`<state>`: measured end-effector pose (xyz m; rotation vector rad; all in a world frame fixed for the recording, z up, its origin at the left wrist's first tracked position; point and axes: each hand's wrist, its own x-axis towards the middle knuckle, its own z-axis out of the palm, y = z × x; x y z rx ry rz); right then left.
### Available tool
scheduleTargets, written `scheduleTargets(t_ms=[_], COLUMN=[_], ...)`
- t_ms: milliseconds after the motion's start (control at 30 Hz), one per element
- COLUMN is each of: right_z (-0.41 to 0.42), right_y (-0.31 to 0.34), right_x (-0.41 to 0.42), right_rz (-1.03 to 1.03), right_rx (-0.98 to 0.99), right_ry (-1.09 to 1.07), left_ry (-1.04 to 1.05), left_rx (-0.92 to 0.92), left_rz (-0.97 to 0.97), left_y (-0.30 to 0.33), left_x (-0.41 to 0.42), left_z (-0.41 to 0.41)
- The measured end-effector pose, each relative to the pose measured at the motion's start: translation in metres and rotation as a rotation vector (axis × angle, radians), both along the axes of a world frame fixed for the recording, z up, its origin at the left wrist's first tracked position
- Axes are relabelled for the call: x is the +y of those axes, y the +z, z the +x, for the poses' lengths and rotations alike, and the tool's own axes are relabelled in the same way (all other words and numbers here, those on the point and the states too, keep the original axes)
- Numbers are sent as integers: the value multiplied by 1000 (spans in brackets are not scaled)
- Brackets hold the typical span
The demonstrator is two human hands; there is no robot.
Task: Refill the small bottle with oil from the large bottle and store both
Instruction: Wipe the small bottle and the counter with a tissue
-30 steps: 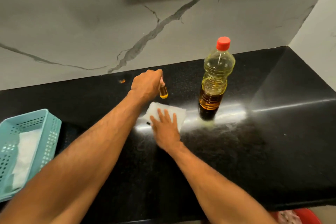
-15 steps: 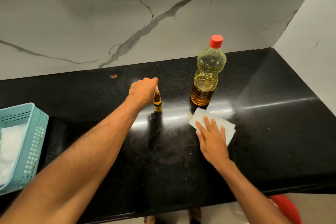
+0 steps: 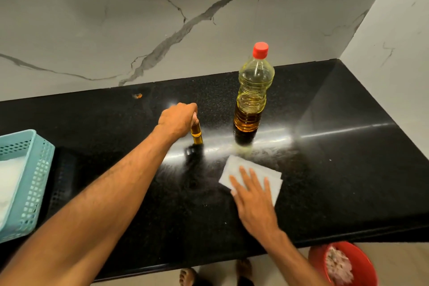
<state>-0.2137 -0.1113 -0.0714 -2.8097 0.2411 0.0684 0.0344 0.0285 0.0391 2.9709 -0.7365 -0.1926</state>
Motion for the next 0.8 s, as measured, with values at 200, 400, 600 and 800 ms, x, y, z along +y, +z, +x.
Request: scheduleTargets(t_ms=[200, 400, 600, 800], right_z=[15, 13, 10, 3], right_y=[2, -5, -8, -7], right_x=[12, 12, 6, 4], right_rz=[15, -15, -6, 19], right_rx=[12, 13, 24, 8], right_ry=[121, 299, 344, 362], left_ry=[53, 52, 55, 64], left_rx=[12, 75, 68, 56], left_rz=[-23, -42, -50, -49], left_y=[-2, -2, -2, -1], left_x=[0, -1, 0, 0], left_z=[-4, -8, -10, -12])
